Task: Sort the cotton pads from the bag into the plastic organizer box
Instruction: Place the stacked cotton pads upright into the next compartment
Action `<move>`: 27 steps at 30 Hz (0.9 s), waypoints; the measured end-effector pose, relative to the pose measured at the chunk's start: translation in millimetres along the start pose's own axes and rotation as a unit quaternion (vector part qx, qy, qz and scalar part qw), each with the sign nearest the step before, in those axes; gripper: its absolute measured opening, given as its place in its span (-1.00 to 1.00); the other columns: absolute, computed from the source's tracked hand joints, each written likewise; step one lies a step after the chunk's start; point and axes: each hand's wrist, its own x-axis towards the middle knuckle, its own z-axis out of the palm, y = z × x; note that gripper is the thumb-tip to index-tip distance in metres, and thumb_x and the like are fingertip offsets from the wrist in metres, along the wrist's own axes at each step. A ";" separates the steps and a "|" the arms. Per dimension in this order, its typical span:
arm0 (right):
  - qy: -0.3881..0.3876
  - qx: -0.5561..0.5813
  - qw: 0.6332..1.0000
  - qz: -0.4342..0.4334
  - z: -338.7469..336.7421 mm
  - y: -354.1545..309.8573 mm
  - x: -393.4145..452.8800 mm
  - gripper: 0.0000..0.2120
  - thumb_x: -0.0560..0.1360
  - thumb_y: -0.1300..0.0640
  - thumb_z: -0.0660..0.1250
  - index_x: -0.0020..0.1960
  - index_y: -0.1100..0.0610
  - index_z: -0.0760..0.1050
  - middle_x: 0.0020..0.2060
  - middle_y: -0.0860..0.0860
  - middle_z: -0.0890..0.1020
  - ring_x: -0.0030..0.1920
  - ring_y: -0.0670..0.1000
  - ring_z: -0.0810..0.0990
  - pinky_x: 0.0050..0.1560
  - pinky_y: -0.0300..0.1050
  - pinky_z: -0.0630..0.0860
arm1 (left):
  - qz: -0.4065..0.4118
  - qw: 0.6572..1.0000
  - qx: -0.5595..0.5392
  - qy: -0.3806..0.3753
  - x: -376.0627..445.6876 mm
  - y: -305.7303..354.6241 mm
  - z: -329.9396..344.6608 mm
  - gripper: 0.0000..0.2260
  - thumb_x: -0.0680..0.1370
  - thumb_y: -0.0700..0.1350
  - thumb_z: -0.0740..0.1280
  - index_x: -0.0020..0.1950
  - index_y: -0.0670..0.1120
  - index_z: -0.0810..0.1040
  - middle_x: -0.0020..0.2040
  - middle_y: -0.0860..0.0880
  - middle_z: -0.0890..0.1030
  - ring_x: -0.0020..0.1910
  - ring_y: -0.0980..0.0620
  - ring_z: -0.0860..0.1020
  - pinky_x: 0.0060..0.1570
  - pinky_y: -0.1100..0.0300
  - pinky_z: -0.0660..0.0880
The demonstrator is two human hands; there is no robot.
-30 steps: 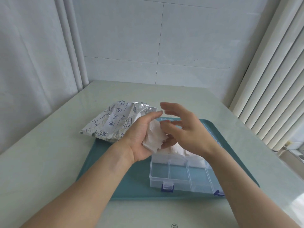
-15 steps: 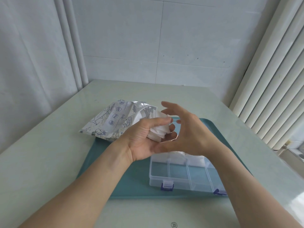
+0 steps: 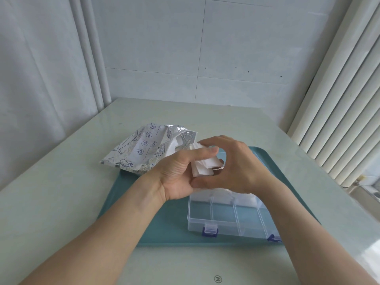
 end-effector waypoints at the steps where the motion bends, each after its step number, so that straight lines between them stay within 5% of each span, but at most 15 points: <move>1: 0.011 0.002 1.000 0.002 -1.0 0.7 0.3 -0.18 0.10 -0.19 0.69 0.30 -0.10 0.52 0.10 -0.17 0.57 0.14 -0.11 0.53 -0.01 -0.46 0.40 | -0.004 1.000 -0.014 -0.005 0.3 0.6 -0.3 -0.68 0.38 -0.13 0.54 0.10 -0.10 0.60 -0.05 -0.16 0.59 -0.04 -0.10 0.60 0.00 0.03 0.54; 3: 0.021 0.014 1.000 0.010 -1.7 0.7 0.8 -0.21 0.09 -0.18 0.70 0.26 -0.09 0.54 0.09 -0.18 0.57 0.09 -0.10 0.58 0.05 -0.33 0.46 | -0.016 0.998 -0.054 -0.011 0.2 2.8 0.9 -0.72 0.41 -0.03 0.49 0.06 -0.10 0.61 -0.07 -0.17 0.59 -0.04 -0.12 0.58 -0.03 0.03 0.50; 5: 0.014 0.023 1.000 0.009 -1.8 0.2 0.0 -0.17 0.07 -0.19 0.70 0.29 -0.12 0.51 0.13 -0.22 0.56 0.09 -0.19 0.57 0.06 -0.41 0.42 | -0.021 0.995 -0.093 0.017 0.2 5.3 2.7 -0.77 0.47 0.02 0.37 -0.03 -0.12 0.64 -0.12 -0.17 0.59 -0.10 -0.13 0.59 -0.06 0.06 0.48; 9: 0.005 0.037 0.999 -0.007 -4.6 0.7 -1.2 -0.14 0.07 -0.24 0.67 0.32 -0.14 0.49 0.16 -0.26 0.58 0.21 -0.27 0.51 0.19 -0.38 0.37 | -0.002 0.993 -0.078 0.084 0.4 4.9 2.8 -0.81 0.46 -0.07 0.40 0.00 -0.12 0.67 -0.23 -0.12 0.51 -0.26 -0.07 0.54 -0.16 0.11 0.55; 15: 0.026 0.086 0.996 -0.005 -11.2 4.0 -1.9 -0.39 0.15 -0.13 0.69 0.15 -0.17 0.58 0.07 -0.29 0.64 0.19 -0.28 0.55 0.24 -0.23 0.47 | -0.007 0.997 -0.027 0.072 0.6 -0.5 1.7 -0.78 0.39 -0.21 0.48 0.01 -0.16 0.61 -0.17 -0.09 0.55 -0.20 0.01 0.57 -0.08 0.08 0.60; 18: 0.010 0.092 0.996 -0.012 -14.2 4.2 -3.0 -0.33 0.13 -0.11 0.69 0.19 -0.17 0.55 0.09 -0.29 0.64 0.19 -0.29 0.55 0.26 -0.17 0.50 | -0.006 0.997 -0.029 0.072 -0.8 -0.6 3.8 -0.74 0.38 -0.23 0.47 0.05 -0.22 0.62 -0.17 -0.11 0.56 -0.20 0.01 0.58 -0.17 0.11 0.63; 22: 0.010 0.087 0.996 -0.028 -15.3 7.0 -3.5 -0.36 0.16 -0.06 0.71 0.20 -0.10 0.59 0.00 -0.23 0.66 0.14 -0.20 0.60 0.22 -0.06 0.54 | 0.002 0.996 -0.076 0.041 1.7 3.7 -1.0 -0.55 0.47 -0.11 0.43 0.33 -0.18 0.50 0.03 -0.09 0.50 -0.14 -0.02 0.54 -0.08 0.07 0.58; 27: 0.036 0.088 0.995 -0.026 -16.1 9.7 -3.1 -0.43 0.15 -0.09 0.70 0.12 -0.11 0.62 -0.07 -0.23 0.67 0.06 -0.19 0.62 0.14 -0.09 0.57 | -0.012 0.995 -0.073 0.062 4.2 4.2 -1.3 -0.67 0.55 -0.01 0.28 0.21 -0.18 0.58 0.03 -0.10 0.55 -0.10 -0.05 0.57 -0.03 0.02 0.58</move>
